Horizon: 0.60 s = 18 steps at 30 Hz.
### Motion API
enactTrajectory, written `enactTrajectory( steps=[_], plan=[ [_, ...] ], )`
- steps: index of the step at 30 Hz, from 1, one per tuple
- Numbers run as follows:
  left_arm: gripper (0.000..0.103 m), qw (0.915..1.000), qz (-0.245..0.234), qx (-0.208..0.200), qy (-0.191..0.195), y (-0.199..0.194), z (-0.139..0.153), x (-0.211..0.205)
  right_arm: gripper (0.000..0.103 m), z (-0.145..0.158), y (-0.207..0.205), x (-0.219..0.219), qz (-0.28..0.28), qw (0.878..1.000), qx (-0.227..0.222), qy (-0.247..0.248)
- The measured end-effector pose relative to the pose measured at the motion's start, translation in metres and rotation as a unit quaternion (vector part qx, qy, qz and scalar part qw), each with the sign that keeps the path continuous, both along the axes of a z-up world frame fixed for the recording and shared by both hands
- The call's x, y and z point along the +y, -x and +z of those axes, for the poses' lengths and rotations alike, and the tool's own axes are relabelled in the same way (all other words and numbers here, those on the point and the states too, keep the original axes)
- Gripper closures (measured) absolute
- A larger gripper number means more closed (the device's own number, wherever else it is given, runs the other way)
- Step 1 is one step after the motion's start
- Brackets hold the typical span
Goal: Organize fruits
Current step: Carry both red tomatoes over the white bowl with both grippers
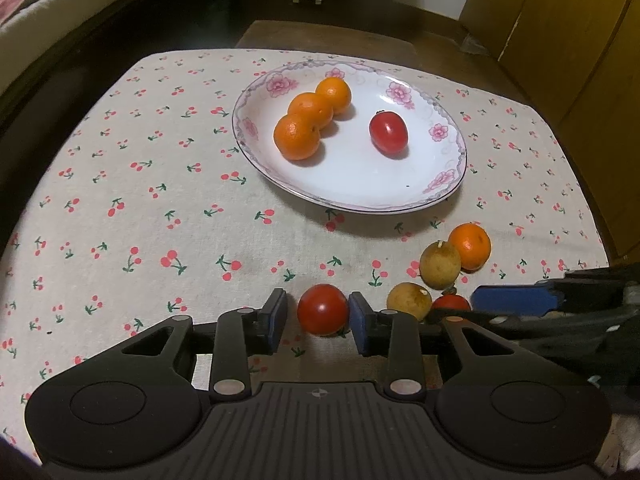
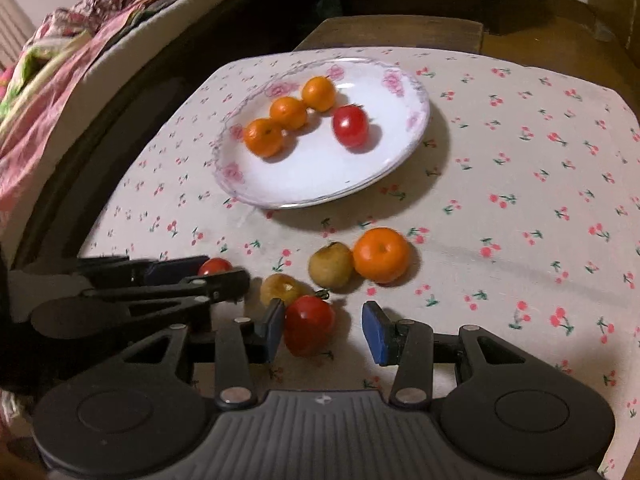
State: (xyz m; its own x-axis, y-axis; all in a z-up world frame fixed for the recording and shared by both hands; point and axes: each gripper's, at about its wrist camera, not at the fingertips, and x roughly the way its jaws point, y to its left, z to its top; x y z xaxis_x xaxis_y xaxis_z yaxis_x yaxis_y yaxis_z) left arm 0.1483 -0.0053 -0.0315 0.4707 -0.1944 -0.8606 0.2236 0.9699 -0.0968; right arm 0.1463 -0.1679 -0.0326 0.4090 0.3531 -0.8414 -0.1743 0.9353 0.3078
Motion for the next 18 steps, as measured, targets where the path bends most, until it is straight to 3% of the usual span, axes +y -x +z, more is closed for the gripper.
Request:
enactTrajectory(
  steps=[5, 8, 18],
  plan=[
    [0.061, 1.0000, 0.001, 0.000, 0.002, 0.000, 0.000, 0.001, 0.064, -0.001, -0.003, 0.004, -0.003, 1.000, -0.006, 0.017],
    [0.061, 1.0000, -0.002, -0.001, -0.001, 0.001, 0.001, 0.001, 0.074, -0.001, -0.001, 0.011, 0.013, 0.999, -0.014, 0.037],
    [0.061, 1.0000, -0.002, 0.003, -0.003, 0.003, 0.002, 0.004, 0.074, 0.003, 0.018, 0.011, 0.041, 0.996, -0.036, 0.074]
  ],
)
